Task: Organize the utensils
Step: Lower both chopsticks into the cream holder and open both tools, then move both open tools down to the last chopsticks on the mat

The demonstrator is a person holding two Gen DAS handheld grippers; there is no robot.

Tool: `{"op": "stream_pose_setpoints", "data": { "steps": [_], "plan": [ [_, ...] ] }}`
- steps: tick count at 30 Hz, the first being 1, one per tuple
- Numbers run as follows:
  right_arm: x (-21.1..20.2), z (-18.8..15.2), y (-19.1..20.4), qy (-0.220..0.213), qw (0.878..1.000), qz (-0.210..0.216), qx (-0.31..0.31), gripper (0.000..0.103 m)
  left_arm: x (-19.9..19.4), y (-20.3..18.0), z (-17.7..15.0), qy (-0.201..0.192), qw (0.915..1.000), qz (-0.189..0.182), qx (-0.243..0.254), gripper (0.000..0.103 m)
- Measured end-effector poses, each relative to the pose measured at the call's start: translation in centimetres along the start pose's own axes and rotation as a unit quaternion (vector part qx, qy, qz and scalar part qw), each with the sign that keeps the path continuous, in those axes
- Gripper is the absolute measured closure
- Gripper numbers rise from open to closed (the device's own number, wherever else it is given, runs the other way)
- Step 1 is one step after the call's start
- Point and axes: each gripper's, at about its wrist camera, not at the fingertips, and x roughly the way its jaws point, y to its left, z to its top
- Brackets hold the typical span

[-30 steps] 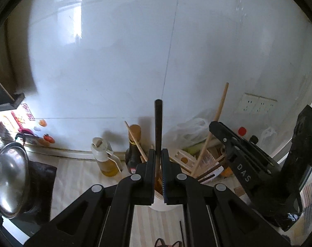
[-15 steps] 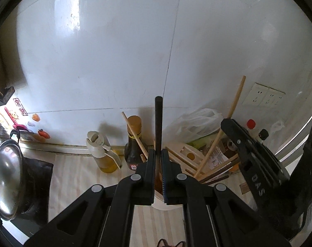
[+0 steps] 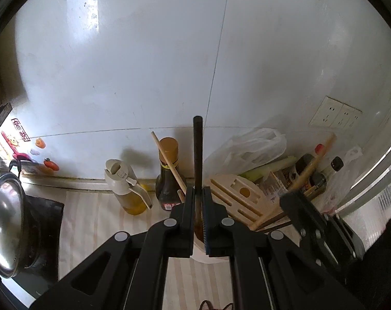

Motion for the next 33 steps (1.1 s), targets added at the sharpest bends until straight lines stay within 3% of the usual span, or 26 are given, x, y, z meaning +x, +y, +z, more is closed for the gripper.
{"op": "stream_pose_setpoints", "data": {
  "steps": [9,11,12,13,14,16,18,20,21,23,28,33],
  "plan": [
    [-0.3,-1.8,0.9,0.059,0.998,0.005,-0.019,0.095,0.0,0.1,-0.4,0.007,0.9999,-0.004,-0.008,0.098],
    [-0.8,-1.6,0.9,0.062,0.998,0.006,-0.016,0.082,-0.7,0.1,-0.3,0.003,0.9999,-0.003,-0.010,0.095],
    [-1.4,-1.4,0.8,0.058,0.998,0.003,-0.011,0.059,-1.1,0.1,-0.3,-0.001,0.9999,0.003,-0.012,0.094],
    [-1.8,-1.0,0.7,0.054,0.999,0.008,-0.004,0.043,-1.5,0.1,-0.3,-0.005,0.9999,0.008,-0.013,0.088],
    [-2.4,-0.8,0.6,0.047,0.999,0.012,0.003,0.040,-2.1,0.2,-0.2,-0.012,0.9997,0.012,-0.015,0.079],
    [-3.5,-0.1,0.4,0.041,0.999,0.005,0.012,0.040,-3.5,0.5,-0.3,-0.031,0.9992,0.018,-0.021,0.026],
    [-4.5,0.4,0.1,0.042,0.999,-0.013,0.017,0.035,-4.8,0.8,-0.5,-0.054,0.9977,0.030,-0.027,0.012],
    [-5.0,0.8,-0.1,0.057,0.997,-0.039,0.018,0.023,-5.8,1.2,-0.8,-0.065,0.9966,0.046,-0.024,0.008],
    [-5.1,1.0,-0.2,0.067,0.996,-0.062,0.018,0.012,-6.1,1.3,-1.1,-0.068,0.9959,0.055,-0.023,0.000],
    [-5.4,1.2,-0.7,0.082,0.993,-0.080,0.023,0.001,-6.6,1.7,-2.1,-0.078,0.9938,0.077,-0.020,0.000],
    [-5.7,0.1,-1.8,0.133,0.984,-0.114,0.038,0.000,-6.0,2.5,-5.0,-0.070,0.9901,0.118,-0.027,0.000],
    [-4.3,-4.9,-4.0,0.227,0.962,-0.141,0.060,0.000,-2.0,3.4,-9.7,-0.001,0.9919,0.121,-0.039,0.000]
  ]
}}
